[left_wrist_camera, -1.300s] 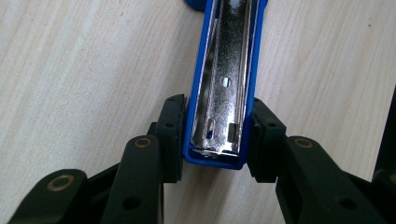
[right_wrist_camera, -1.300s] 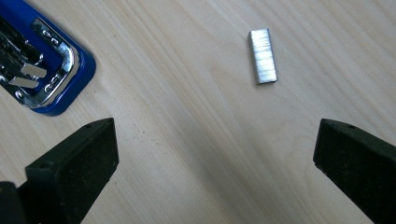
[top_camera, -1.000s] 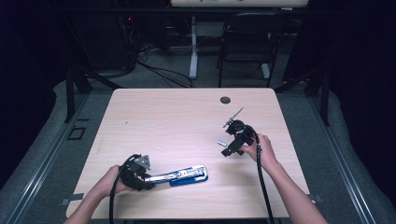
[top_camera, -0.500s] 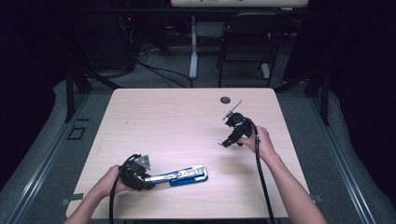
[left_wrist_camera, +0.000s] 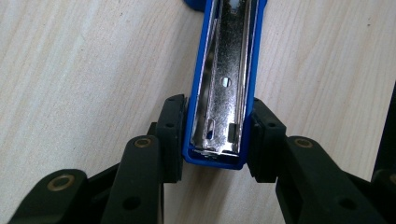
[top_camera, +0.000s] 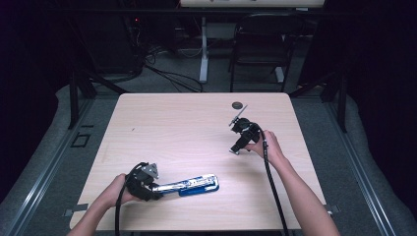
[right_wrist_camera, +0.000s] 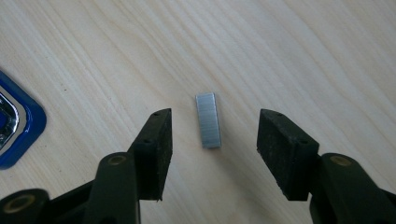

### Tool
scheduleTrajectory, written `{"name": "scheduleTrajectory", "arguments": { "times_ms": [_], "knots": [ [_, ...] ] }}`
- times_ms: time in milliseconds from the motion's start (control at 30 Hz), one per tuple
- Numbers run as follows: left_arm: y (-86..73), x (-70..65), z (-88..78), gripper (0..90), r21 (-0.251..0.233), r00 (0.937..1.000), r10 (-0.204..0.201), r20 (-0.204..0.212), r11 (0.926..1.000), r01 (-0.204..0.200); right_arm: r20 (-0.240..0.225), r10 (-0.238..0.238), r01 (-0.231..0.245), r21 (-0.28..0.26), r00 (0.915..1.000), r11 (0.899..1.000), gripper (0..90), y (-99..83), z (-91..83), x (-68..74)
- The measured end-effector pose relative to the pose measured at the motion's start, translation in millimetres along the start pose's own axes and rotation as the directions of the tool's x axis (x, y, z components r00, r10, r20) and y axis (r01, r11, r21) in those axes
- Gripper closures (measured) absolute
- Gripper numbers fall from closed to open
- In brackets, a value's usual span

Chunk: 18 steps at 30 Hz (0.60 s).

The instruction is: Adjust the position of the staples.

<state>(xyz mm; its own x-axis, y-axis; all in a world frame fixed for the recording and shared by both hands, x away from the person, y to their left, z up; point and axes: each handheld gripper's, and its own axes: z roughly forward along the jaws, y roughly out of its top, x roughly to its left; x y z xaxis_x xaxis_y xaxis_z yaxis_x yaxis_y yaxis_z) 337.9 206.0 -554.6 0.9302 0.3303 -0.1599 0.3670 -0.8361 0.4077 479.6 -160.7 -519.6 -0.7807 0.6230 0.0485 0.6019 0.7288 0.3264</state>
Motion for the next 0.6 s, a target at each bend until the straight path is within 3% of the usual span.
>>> {"name": "scheduleTrajectory", "arguments": {
  "times_ms": [33,167,600],
  "knots": [
    [0.0,0.0,0.1,63.4,-0.001,1.0,0.0,0.0,1.0,0.0,0.002,-0.001,0.001,0.005,1.0,1.0,53.6,2.4,3.5,1.6],
    [0.3,0.3,0.0,63.5,0.001,1.0,0.002,0.001,1.0,-0.002,0.006,-0.012,0.012,0.006,0.9999,1.0,60.7,6.3,10.6,4.6],
    [0.6,0.7,0.0,63.4,0.002,1.0,0.002,0.001,1.0,-0.002,0.015,-0.025,0.024,0.02,0.9996,1.0,70.4,12.9,22.2,6.4]
  ]
}}
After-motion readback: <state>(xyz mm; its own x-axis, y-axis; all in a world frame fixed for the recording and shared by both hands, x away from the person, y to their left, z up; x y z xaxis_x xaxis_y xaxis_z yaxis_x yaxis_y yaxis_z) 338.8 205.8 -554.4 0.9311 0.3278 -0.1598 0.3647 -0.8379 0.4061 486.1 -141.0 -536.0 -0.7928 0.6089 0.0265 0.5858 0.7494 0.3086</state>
